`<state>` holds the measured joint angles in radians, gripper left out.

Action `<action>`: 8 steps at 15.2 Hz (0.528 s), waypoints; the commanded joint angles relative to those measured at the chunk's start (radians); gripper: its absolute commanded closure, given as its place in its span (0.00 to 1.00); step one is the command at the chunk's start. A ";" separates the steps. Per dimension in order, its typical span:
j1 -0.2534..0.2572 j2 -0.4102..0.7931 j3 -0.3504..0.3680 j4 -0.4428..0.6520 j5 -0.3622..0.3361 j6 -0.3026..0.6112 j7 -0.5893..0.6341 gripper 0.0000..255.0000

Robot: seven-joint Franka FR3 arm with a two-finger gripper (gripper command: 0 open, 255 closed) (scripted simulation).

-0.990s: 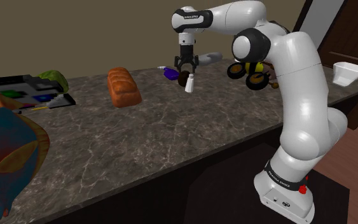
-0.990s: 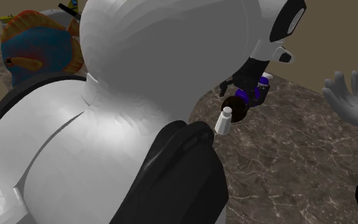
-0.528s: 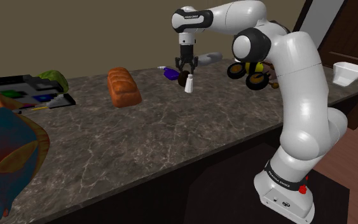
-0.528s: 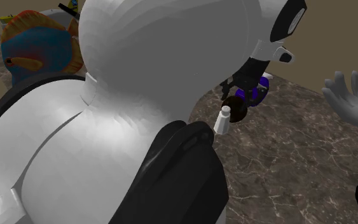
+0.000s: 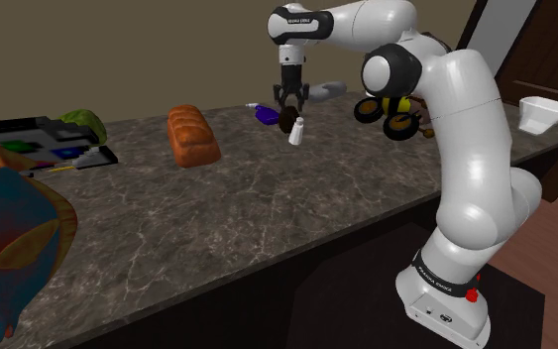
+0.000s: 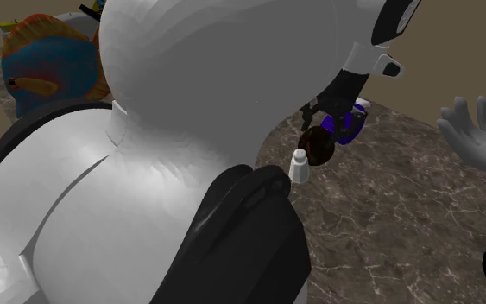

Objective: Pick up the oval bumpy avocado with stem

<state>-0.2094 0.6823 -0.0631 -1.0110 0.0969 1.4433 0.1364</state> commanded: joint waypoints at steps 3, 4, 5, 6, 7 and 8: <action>-0.004 0.024 0.001 0.096 0.001 -0.072 0.004 1.00; -0.005 0.030 0.001 0.121 0.001 -0.090 0.006 1.00; -0.006 0.038 0.002 0.148 0.002 -0.109 0.007 1.00; -0.008 0.047 0.002 0.177 0.002 -0.129 0.009 1.00; -0.009 0.057 0.003 0.209 0.003 -0.151 0.010 1.00; -0.011 0.070 0.003 0.245 0.003 -0.174 0.012 1.00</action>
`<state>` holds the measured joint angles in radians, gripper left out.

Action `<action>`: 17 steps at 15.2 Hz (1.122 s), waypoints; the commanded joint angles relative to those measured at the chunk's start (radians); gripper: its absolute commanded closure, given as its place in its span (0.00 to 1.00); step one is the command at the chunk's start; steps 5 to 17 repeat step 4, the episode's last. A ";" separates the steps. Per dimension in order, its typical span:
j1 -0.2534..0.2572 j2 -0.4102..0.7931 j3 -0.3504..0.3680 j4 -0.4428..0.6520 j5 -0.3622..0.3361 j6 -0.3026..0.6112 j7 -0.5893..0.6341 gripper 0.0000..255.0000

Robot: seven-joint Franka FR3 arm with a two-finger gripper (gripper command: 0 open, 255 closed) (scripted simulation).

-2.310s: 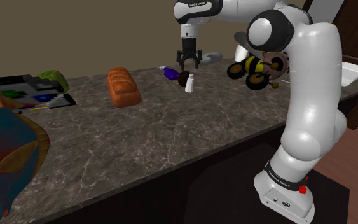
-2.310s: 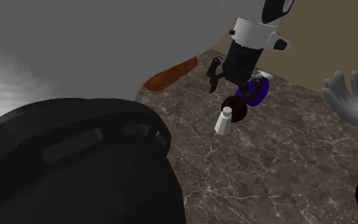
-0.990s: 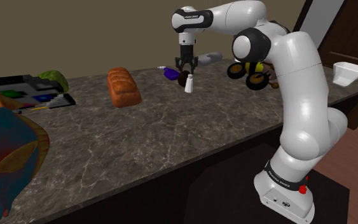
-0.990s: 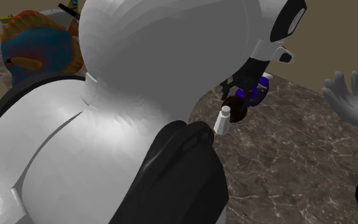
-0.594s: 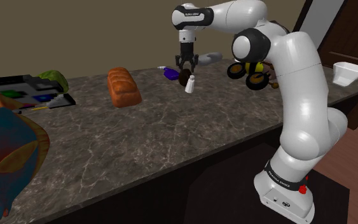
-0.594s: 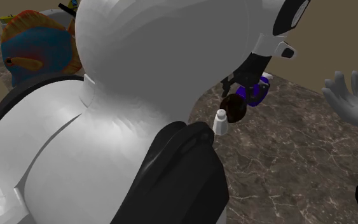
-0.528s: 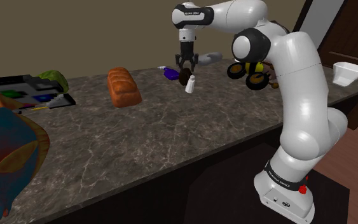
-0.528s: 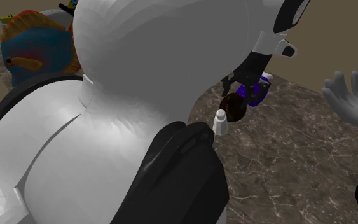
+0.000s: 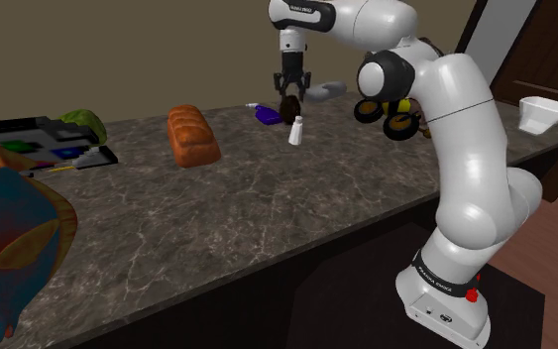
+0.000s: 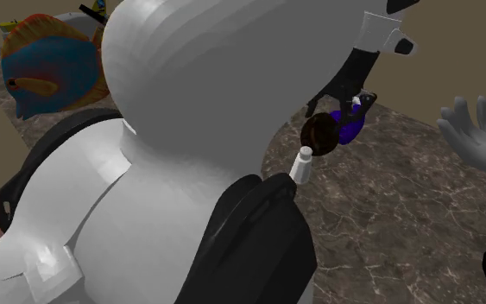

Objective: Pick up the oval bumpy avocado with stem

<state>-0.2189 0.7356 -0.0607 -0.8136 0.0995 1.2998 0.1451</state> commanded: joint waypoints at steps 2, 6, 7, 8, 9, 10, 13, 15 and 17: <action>-0.006 0.054 0.003 0.140 0.003 -0.086 0.008 1.00; -0.006 0.057 0.003 0.147 0.003 -0.090 0.008 1.00; -0.006 0.057 0.003 0.147 0.003 -0.090 0.008 1.00; -0.006 0.057 0.003 0.147 0.003 -0.090 0.008 1.00; -0.006 0.057 0.003 0.147 0.003 -0.090 0.008 1.00; -0.006 0.057 0.003 0.147 0.003 -0.090 0.008 1.00; -0.006 0.057 0.003 0.147 0.003 -0.090 0.008 1.00; -0.006 0.057 0.003 0.147 0.003 -0.090 0.008 1.00; -0.006 0.057 0.003 0.147 0.003 -0.090 0.008 1.00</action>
